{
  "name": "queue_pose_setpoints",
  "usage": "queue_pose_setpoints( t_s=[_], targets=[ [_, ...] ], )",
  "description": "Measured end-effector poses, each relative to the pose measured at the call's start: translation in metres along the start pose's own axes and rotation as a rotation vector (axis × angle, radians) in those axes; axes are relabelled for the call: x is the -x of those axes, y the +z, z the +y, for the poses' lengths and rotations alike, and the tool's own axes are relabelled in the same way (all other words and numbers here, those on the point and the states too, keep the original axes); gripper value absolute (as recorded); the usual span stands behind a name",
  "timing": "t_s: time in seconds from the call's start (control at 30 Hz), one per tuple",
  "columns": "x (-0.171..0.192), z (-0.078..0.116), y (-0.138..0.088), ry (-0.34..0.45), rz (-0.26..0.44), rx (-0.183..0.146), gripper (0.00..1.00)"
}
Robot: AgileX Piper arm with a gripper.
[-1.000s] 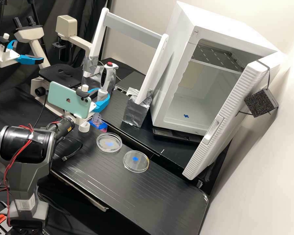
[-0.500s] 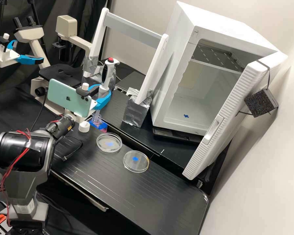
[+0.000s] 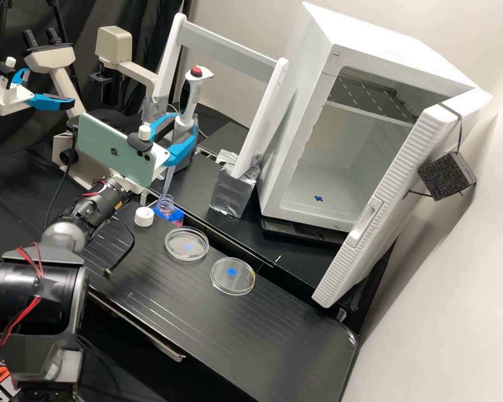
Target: Use the pipette
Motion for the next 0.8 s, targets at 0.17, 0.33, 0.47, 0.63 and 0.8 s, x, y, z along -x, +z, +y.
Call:
queue_pose_setpoints(
  t_s=[0.17, 0.33, 0.47, 0.63, 0.8],
  targets=[
    [0.003, 0.012, -0.005, 0.031, 0.018, -0.007, 0.0],
    [0.008, 0.034, -0.003, 0.064, 0.029, -0.008, 0.0],
    [0.019, 0.054, 0.009, 0.104, 0.018, -0.023, 0.0],
    [0.032, 0.079, 0.023, 0.182, 0.02, -0.046, 0.0],
    [0.048, 0.097, 0.034, 0.205, 0.055, -0.077, 0.0]
  ],
)
